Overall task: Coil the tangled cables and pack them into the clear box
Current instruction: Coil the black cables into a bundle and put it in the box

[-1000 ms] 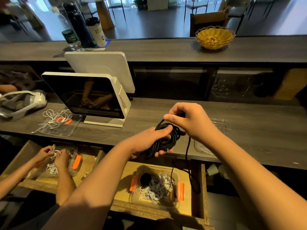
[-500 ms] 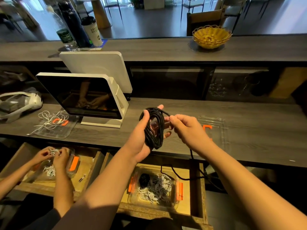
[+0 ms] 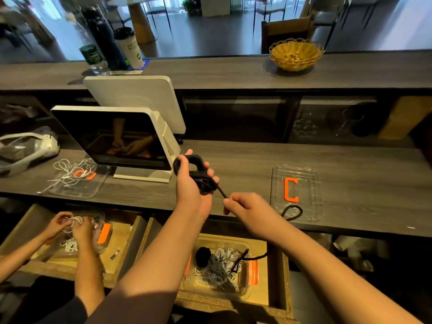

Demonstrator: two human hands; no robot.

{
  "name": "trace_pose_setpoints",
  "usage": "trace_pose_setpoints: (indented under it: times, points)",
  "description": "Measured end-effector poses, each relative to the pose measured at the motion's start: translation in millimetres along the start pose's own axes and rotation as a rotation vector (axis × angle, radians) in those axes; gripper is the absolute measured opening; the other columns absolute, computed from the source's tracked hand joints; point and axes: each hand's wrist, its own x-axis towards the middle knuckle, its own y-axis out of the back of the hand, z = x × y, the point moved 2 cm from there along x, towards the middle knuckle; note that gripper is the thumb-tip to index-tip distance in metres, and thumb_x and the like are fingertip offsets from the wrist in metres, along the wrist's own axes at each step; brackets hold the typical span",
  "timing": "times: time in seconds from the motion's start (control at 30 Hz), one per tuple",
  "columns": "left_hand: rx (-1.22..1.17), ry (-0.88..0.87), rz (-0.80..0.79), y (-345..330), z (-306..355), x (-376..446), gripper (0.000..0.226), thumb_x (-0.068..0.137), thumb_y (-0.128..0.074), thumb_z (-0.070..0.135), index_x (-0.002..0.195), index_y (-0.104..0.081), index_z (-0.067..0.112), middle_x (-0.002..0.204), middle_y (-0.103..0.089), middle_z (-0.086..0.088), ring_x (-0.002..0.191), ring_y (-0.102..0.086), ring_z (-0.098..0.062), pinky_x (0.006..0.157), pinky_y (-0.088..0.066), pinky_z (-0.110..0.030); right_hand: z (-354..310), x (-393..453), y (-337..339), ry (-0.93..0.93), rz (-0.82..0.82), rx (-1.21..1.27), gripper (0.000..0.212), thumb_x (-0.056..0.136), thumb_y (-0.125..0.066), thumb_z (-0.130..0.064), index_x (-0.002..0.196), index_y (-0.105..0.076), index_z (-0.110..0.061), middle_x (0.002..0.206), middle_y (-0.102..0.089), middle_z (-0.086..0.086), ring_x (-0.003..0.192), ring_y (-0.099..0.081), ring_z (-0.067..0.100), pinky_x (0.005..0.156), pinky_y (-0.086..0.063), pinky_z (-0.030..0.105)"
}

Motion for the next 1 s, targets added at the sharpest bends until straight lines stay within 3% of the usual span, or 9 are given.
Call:
trace_pose_setpoints:
  times: [0.1,0.27,0.37,0.5,0.63,0.73,0.8,0.9,1.0]
  points:
    - [0.128,-0.155,0.091,0.8,1.1,3.1,0.038,0.101,-0.055,0.037,0.139,-0.054,0.033,0.139,-0.054,-0.008,0.124,-0.056,-0.021,0.098,-0.050,-0.035,-4.6,-3.7,-1.1,0.049,-0.004,-0.130,0.029,0.102,-0.048,-0.039,0.092,-0.066,-0.019,0.070,-0.060,-0.003,0.063,-0.054,0.009,0.061,-0.043,0.029]
    - [0.522,-0.361,0.065,-1.0,1.0,0.2,0.040,0.100,-0.057,0.018,0.129,-0.052,0.044,0.120,-0.054,0.013,0.111,-0.053,-0.005,0.079,-0.042,-0.020,-15.7,-9.4,-3.8,0.174,0.031,-0.378,0.022,0.100,-0.051,-0.035,0.109,-0.064,-0.021,0.091,-0.069,-0.003,0.082,-0.063,0.012,0.076,-0.054,0.036]
    - [0.821,-0.370,0.023,-2.1,-0.1,-1.1,0.041,0.101,-0.055,0.019,0.137,-0.050,0.038,0.103,-0.052,0.018,0.089,-0.051,0.001,0.067,-0.042,-0.013,-18.8,-7.7,1.8,0.311,0.117,-0.531,0.018,0.098,-0.052,-0.026,0.112,-0.062,-0.022,0.102,-0.068,-0.005,0.095,-0.061,0.015,0.090,-0.045,0.038]
    - [1.195,-0.180,-0.106,3.7,-5.3,0.7,0.027,0.100,-0.051,0.047,0.121,-0.061,0.033,0.101,-0.065,0.002,0.090,-0.060,-0.014,0.072,-0.048,-0.027,-21.6,-3.9,14.8,0.518,0.287,-0.664,0.011,0.086,-0.071,-0.023,0.097,-0.070,-0.026,0.085,-0.064,-0.008,0.082,-0.057,0.018,0.078,-0.037,0.036]
    - [1.380,0.055,-0.399,5.8,-6.1,-8.5,0.071,0.087,-0.026,0.082,0.099,-0.070,0.027,0.090,-0.071,0.001,0.087,-0.065,-0.016,0.087,-0.052,-0.041,-17.6,2.0,31.7,0.566,0.319,-0.668,0.018,0.075,-0.080,-0.029,0.091,-0.076,-0.023,0.081,-0.061,-0.004,0.078,-0.057,0.021,0.071,-0.046,0.038]
    - [1.433,0.263,-0.559,6.0,-3.3,-17.4,0.092,0.071,-0.017,0.092,0.123,-0.061,0.031,0.111,-0.068,-0.002,0.088,-0.066,-0.011,0.075,-0.053,-0.028,-12.6,5.8,41.9,0.548,0.328,-0.671,0.019,0.076,-0.078,-0.027,0.093,-0.076,-0.020,0.088,-0.063,0.000,0.085,-0.055,0.022,0.072,-0.044,0.034]
    - [1.366,0.361,-0.649,8.3,0.8,-18.9,0.095,0.061,-0.036,0.097,0.118,-0.060,0.025,0.099,-0.067,-0.004,0.076,-0.063,-0.007,0.064,-0.051,-0.022,-11.4,5.6,43.5,0.547,0.318,-0.674,0.016,0.079,-0.071,-0.028,0.092,-0.075,-0.018,0.095,-0.066,0.001,0.091,-0.057,0.024,0.074,-0.046,0.035]
    - [1.401,0.385,-0.764,8.2,8.2,-15.4,0.067,0.068,-0.067,0.077,0.112,-0.057,0.028,0.098,-0.065,-0.001,0.085,-0.061,-0.013,0.071,-0.052,-0.025,-11.0,4.8,46.6,0.441,0.281,-0.563,0.021,0.084,-0.066,-0.029,0.102,-0.070,-0.018,0.105,-0.066,0.000,0.102,-0.058,0.021,0.088,-0.049,0.035]
    - [1.520,0.365,-0.803,9.2,11.9,-11.5,0.051,0.088,-0.056,0.064,0.111,-0.060,0.019,0.095,-0.067,-0.002,0.089,-0.062,-0.017,0.088,-0.053,-0.038,-4.5,4.8,55.5,0.333,0.225,-0.476,0.029,0.089,-0.069,-0.028,0.116,-0.064,-0.020,0.116,-0.064,-0.003,0.115,-0.056,0.015,0.110,-0.038,0.033]
